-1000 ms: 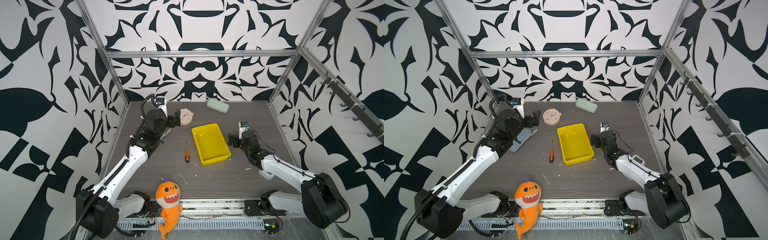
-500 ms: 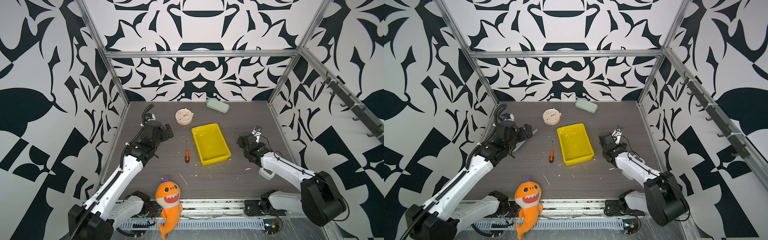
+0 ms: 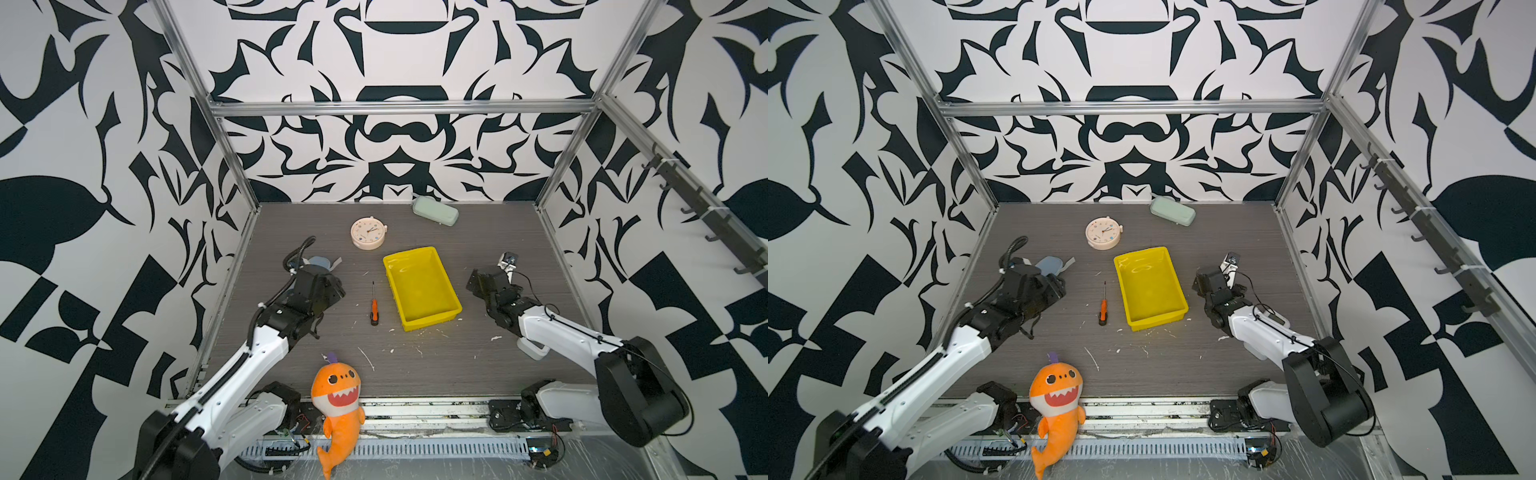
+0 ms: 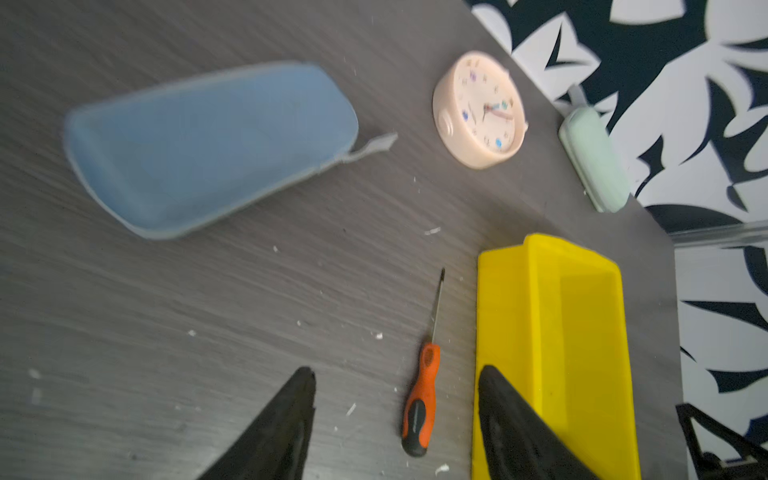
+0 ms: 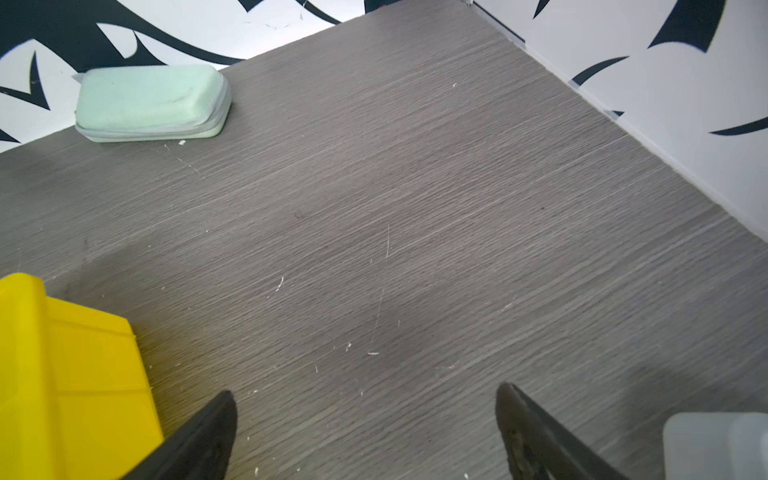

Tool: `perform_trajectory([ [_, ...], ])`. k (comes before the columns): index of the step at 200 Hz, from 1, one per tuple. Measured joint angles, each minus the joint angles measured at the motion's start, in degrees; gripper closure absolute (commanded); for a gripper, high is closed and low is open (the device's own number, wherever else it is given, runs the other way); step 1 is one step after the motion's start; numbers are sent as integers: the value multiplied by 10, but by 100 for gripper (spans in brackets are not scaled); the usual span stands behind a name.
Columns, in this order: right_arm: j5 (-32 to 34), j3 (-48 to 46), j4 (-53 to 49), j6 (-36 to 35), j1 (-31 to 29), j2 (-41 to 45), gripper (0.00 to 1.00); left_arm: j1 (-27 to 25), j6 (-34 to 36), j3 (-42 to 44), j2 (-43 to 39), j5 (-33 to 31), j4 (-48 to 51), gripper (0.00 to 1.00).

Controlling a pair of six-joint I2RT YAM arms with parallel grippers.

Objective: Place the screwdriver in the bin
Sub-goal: 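Move the left gripper forward over the orange-handled screwdriver beside the yellow bin, then lower the left gripper and close it on the screwdriver's orange handle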

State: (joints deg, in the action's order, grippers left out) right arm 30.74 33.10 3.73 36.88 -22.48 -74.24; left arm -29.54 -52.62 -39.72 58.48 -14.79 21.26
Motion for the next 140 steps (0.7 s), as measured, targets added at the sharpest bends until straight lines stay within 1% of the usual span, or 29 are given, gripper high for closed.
perform_trajectory([
  [25,-1,2,2,0,0,-19,0,-78,-20,-1,62,-30,-1,40],
  [51,0,3,0,0,0,-30,0,-136,-26,-28,148,-57,-2,49],
  [70,0,6,0,0,0,-30,0,-158,-27,-61,212,-71,-5,53],
  [82,1,6,4,0,0,-30,1,-168,-28,-81,247,-76,-5,54],
  [117,-7,8,2,2,0,-34,0,-185,-37,-120,313,-89,-5,58],
  [140,-12,27,-14,2,0,-47,0,-190,-40,-149,365,-87,-2,62],
])
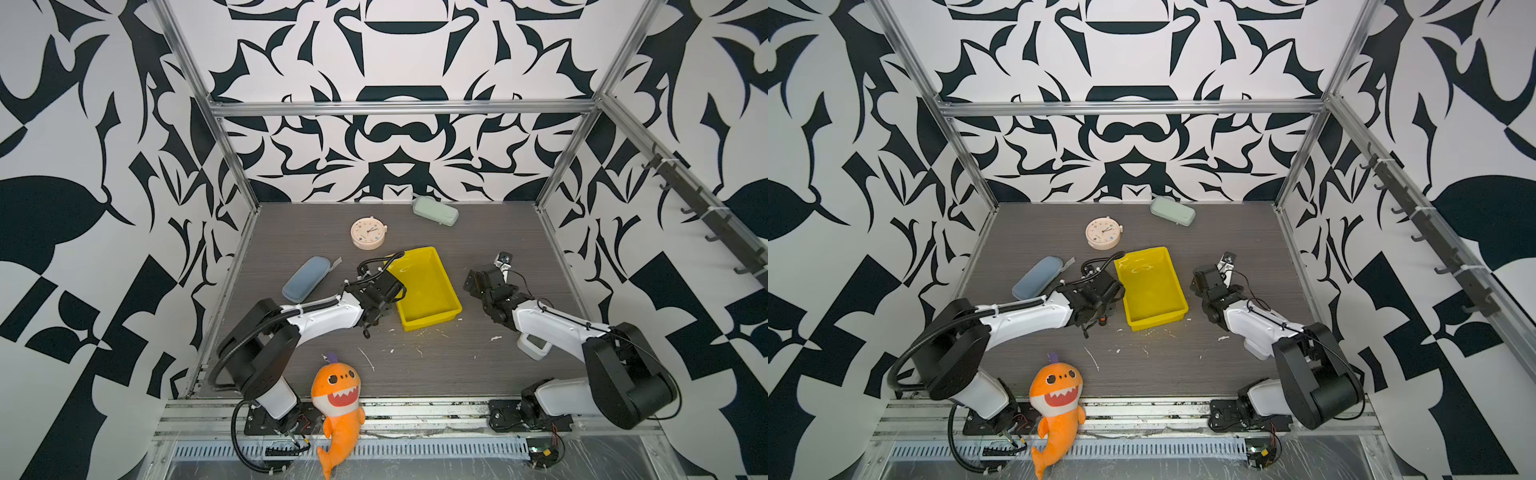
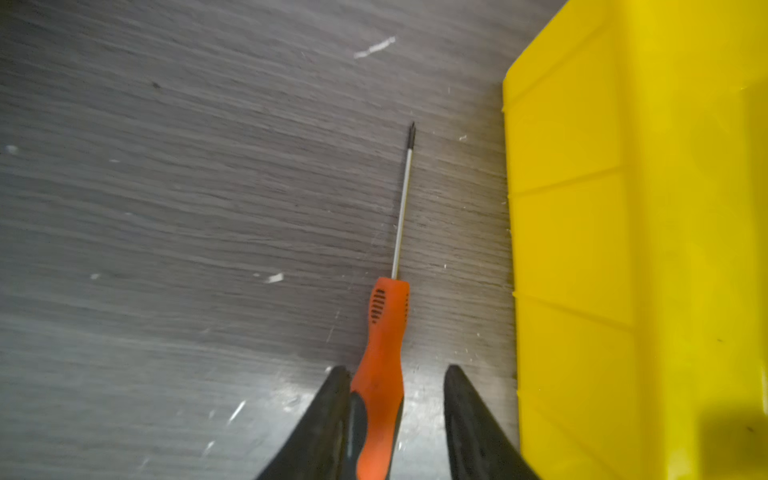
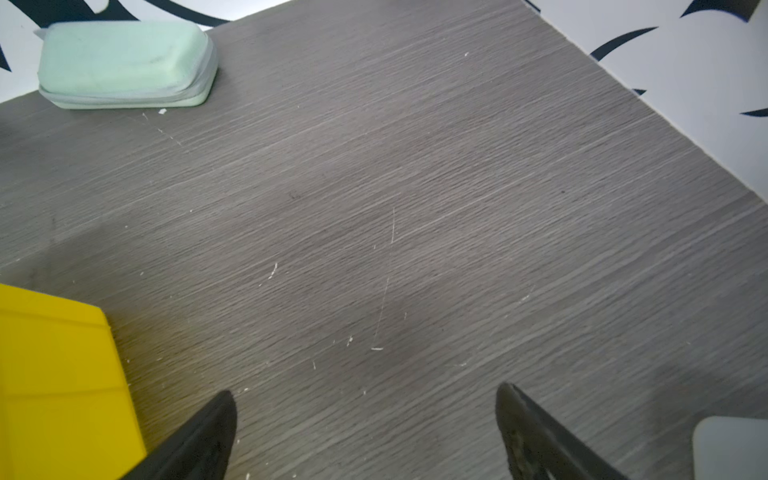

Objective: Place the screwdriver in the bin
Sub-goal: 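Lower the left gripper and close it on the screwdriver's orange handle, then lift the screwdriver with the left gripper, carry it over the bin, release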

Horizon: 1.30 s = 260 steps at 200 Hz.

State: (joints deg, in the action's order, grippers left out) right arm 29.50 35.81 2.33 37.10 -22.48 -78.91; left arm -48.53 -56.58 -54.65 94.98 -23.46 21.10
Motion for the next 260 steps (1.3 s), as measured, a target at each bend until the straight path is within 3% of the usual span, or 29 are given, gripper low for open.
perform_trajectory([
  [26,-1,15,-10,0,0,-3,1,0,8,-33,43,-2,15,62],
  [117,3,13,-8,3,0,17,3,-5,-2,-20,52,-5,21,62],
  [161,3,12,-13,5,0,17,3,-9,-18,-14,60,-17,8,68],
  [218,18,-14,-7,12,0,54,7,-10,-45,17,35,-25,-19,77],
  [260,28,-24,-4,21,0,63,8,-10,-52,22,-6,-36,39,80],
])
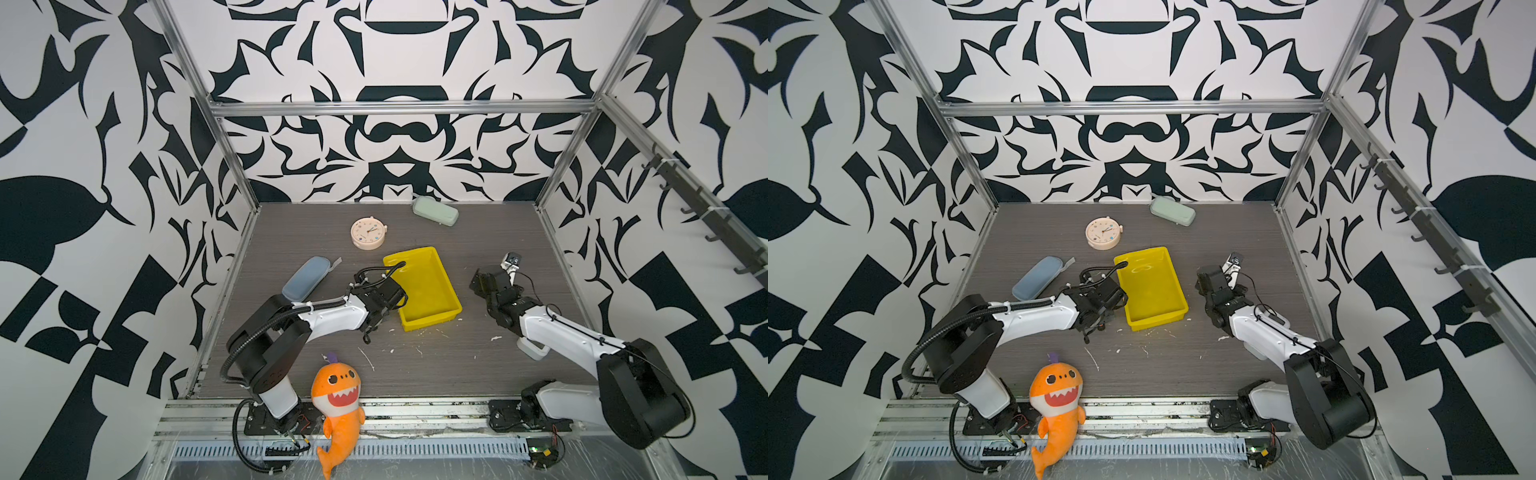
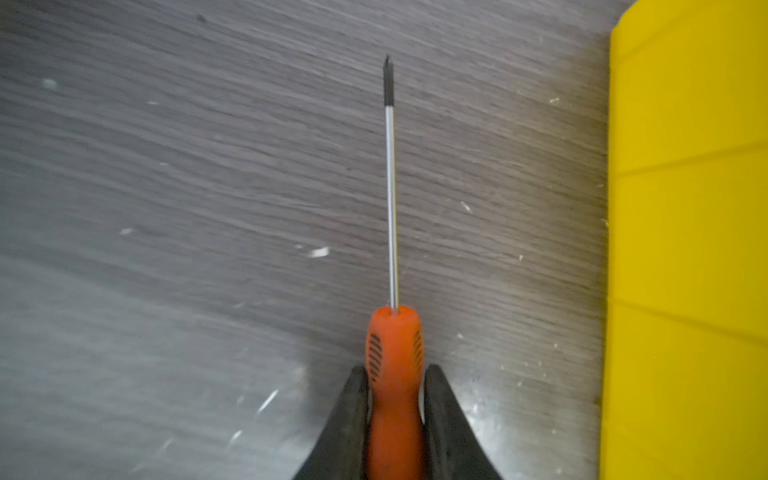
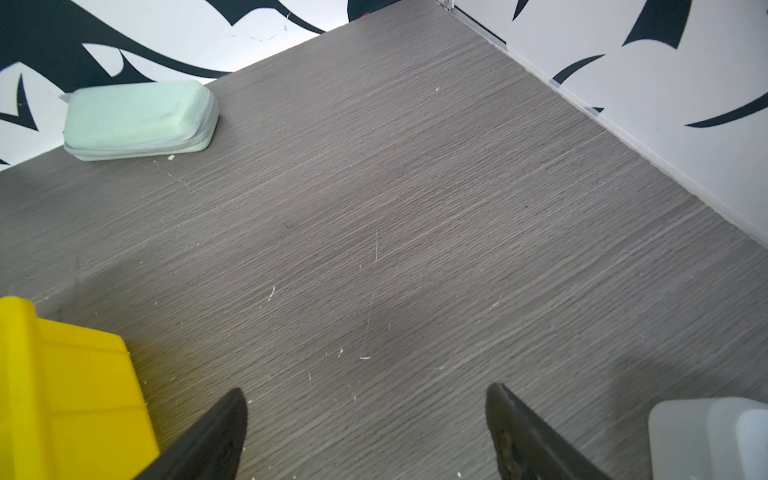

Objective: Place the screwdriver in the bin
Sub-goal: 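Lift the screwdriver with the left gripper, carry it over the bin, release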

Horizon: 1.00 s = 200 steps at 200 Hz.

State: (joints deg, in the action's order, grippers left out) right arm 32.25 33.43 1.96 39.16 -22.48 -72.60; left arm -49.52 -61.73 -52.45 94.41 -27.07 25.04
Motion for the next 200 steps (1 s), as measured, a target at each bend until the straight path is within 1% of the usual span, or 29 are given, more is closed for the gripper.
perform_trajectory([
  [29,3,-2,1,2,0,11,9,-4,-2,0,-55,-16,23,80],
  [56,9,-3,5,4,0,13,9,-20,-2,-9,-107,-41,47,82],
  [75,13,-3,5,8,0,13,9,-32,4,-35,-120,-52,60,84],
  [97,12,-3,5,10,0,13,9,-50,14,-82,-114,-69,67,84],
  [117,12,-5,5,12,0,14,10,-67,20,-132,-90,-80,65,84],
  [140,12,-16,12,16,0,19,11,-73,22,-179,-37,-76,43,84],
  [177,13,-20,12,17,0,18,11,-73,18,-216,56,-56,3,84],
  [200,15,-20,13,17,0,19,12,-73,10,-222,103,-41,-9,85],
])
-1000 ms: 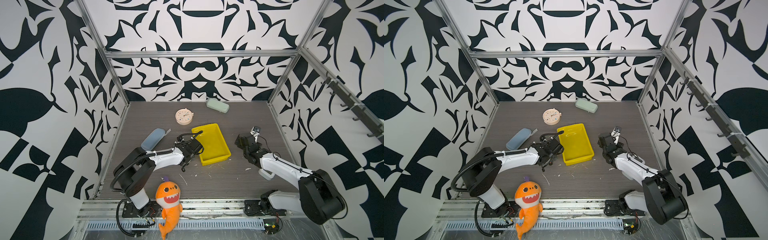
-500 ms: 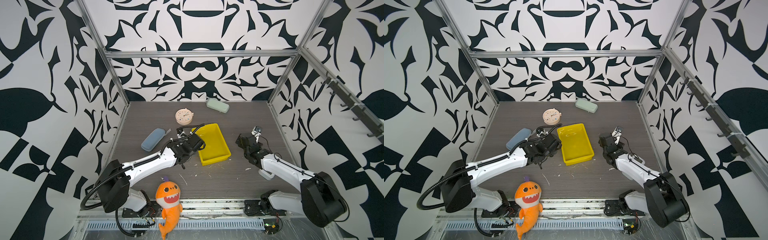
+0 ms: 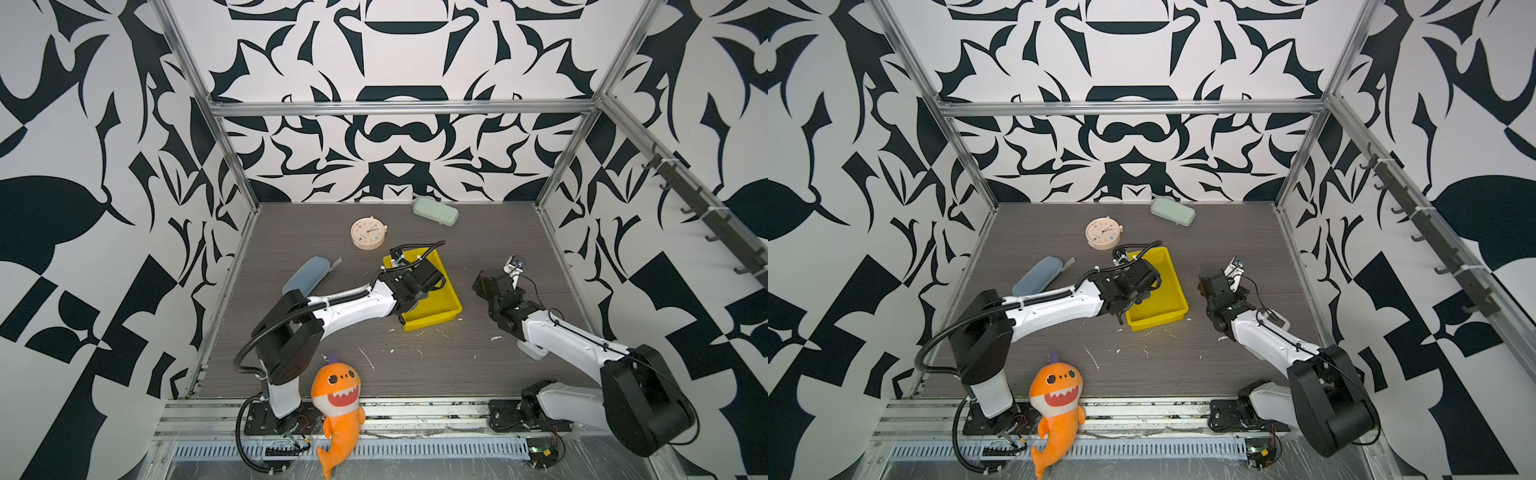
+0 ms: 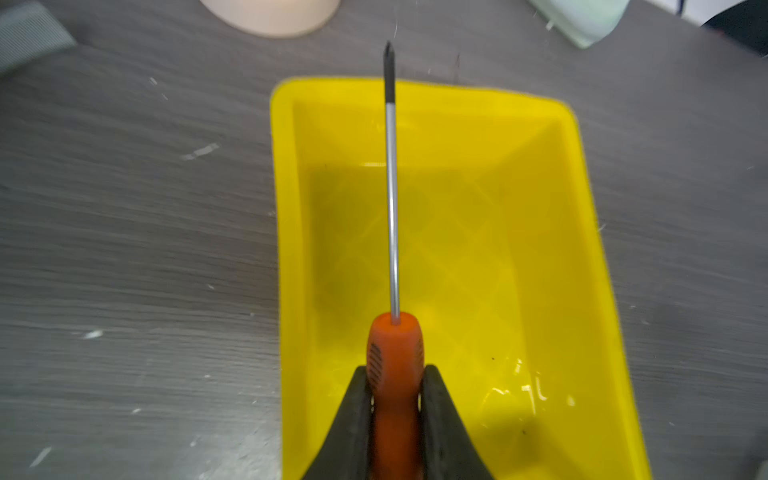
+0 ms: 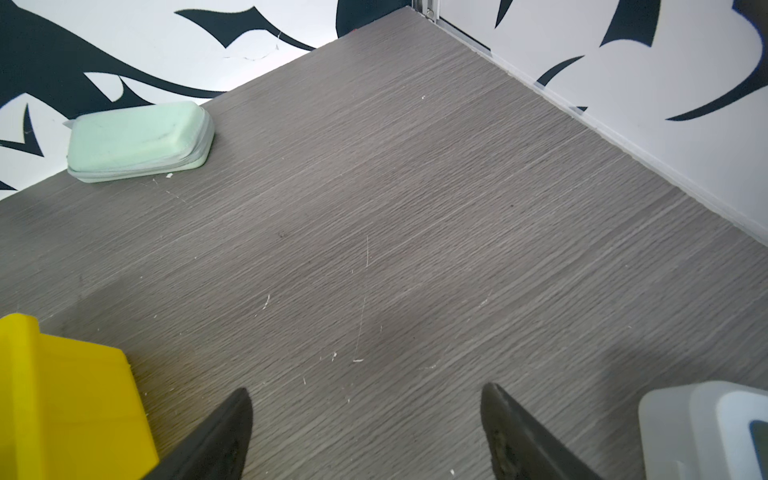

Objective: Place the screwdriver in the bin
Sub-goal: 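Lift the screwdriver with the left gripper, carry it over the bin, release, then withdraw the open left gripper from the bin toward the robot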

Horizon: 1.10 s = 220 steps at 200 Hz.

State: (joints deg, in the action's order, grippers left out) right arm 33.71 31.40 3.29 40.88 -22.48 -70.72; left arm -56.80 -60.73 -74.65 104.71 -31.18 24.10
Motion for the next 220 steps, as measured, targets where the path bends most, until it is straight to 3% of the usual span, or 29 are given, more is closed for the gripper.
perform_trajectory([
  [60,0,-2,13,0,0,4,13,0,-34,0,31,9,-3,77],
  [89,0,-2,13,0,0,4,13,0,-45,0,31,10,-1,56],
  [132,0,-2,13,0,0,4,14,0,-35,-26,39,8,17,40],
  [163,3,-2,13,-2,0,4,14,0,-5,-46,35,4,34,3],
  [192,5,-2,14,-5,0,0,12,0,42,-49,-3,-5,55,2],
  [220,2,-6,51,-10,0,-24,6,1,93,-9,-94,-53,66,0],
])
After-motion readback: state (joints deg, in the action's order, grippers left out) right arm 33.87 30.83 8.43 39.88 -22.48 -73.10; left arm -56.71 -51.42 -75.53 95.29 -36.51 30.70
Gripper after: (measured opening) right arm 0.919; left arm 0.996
